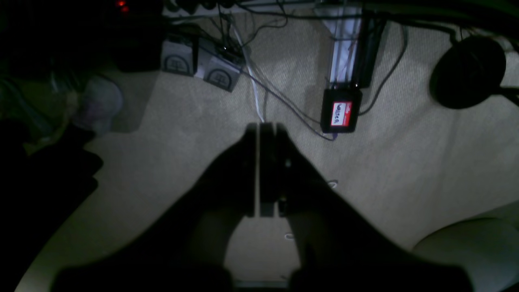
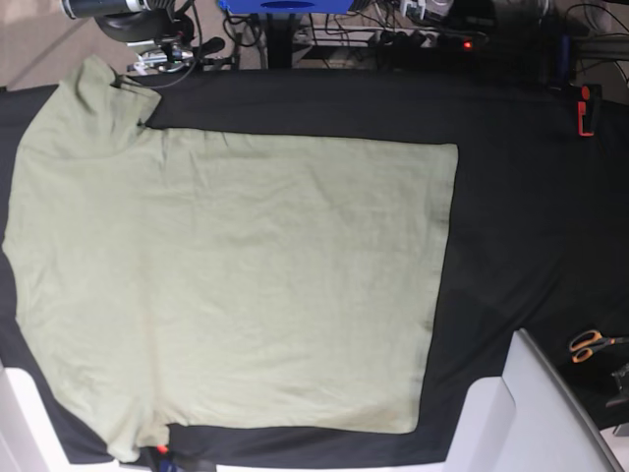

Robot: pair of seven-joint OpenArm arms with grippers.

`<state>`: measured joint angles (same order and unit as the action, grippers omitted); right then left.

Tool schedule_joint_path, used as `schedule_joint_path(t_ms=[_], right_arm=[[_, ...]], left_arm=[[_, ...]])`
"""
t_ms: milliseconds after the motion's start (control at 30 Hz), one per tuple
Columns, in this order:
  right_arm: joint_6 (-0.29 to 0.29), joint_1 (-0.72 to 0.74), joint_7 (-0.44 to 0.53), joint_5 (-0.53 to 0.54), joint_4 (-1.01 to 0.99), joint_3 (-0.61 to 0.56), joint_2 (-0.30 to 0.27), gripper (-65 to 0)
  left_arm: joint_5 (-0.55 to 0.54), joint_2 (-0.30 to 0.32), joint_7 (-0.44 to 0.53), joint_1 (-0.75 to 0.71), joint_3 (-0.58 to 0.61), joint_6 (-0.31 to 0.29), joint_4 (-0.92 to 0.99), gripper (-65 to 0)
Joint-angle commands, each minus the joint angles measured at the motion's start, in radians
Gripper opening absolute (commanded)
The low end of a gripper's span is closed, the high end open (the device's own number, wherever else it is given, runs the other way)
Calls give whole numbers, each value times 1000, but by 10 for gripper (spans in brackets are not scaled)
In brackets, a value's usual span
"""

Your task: Fold the T-shirt properly

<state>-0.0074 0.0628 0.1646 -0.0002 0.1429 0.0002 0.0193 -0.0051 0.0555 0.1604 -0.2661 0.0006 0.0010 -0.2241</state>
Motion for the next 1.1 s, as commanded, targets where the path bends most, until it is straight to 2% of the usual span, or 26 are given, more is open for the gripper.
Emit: schedule_joint_path(t_ms=[0, 533, 1067], right_arm=[[-1, 15, 20, -1, 10, 2, 0, -642], [-1, -217, 20, -1, 10, 2, 0, -642], [-1, -116, 20, -1, 10, 4, 6, -642]], left_arm=[[-2, 0, 0, -11, -1, 4, 2, -650], [-2, -3, 6, -11, -3, 4, 2, -650], [-2, 0, 9, 11, -3, 4, -8, -650]])
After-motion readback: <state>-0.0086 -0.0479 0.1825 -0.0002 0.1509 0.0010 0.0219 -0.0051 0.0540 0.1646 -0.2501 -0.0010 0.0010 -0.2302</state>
